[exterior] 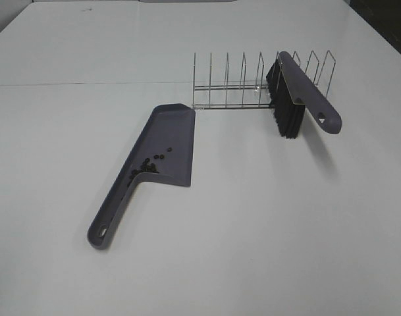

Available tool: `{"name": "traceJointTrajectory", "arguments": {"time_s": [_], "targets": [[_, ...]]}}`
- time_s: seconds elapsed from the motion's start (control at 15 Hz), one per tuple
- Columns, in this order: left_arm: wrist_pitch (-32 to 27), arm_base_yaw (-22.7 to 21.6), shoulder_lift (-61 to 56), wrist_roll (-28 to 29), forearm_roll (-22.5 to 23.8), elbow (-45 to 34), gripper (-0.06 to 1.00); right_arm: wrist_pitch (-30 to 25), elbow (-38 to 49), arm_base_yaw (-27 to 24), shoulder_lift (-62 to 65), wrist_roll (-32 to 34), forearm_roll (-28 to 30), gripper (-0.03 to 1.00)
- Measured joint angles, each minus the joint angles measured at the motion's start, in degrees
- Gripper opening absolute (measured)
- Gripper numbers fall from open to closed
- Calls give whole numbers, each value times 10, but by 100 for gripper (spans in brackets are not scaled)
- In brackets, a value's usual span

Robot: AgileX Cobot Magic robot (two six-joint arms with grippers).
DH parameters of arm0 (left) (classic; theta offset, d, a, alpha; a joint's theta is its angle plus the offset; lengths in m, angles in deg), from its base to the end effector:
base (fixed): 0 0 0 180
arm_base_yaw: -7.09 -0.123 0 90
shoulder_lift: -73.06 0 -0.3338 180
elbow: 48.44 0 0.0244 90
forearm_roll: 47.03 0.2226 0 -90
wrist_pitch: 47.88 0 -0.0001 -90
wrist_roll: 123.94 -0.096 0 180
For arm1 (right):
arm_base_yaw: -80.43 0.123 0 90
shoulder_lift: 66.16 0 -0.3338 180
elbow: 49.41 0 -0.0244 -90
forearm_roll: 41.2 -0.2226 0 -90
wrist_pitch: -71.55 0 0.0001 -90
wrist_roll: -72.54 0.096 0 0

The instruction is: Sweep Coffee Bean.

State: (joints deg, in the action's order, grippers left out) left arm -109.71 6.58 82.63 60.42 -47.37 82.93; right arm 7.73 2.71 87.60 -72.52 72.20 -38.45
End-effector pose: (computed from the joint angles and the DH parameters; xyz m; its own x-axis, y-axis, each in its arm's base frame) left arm -0.0698 -0.0011 0.2684 -0.4985 -0.0833 -0.8629 -0.0438 0.9965 -0.0708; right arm -0.0726 -0.0133 0.2459 -0.5272 -0.0936 -0.8446 -0.1029 0.9936 -0.0459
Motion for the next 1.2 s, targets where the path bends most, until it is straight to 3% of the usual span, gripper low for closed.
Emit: {"name": "traceJointTrajectory", "arguments": {"time_s": [1.2], "targets": [[1,0,-32,-4,-21,0,63,1,0,0,0,0,-1,56]]}}
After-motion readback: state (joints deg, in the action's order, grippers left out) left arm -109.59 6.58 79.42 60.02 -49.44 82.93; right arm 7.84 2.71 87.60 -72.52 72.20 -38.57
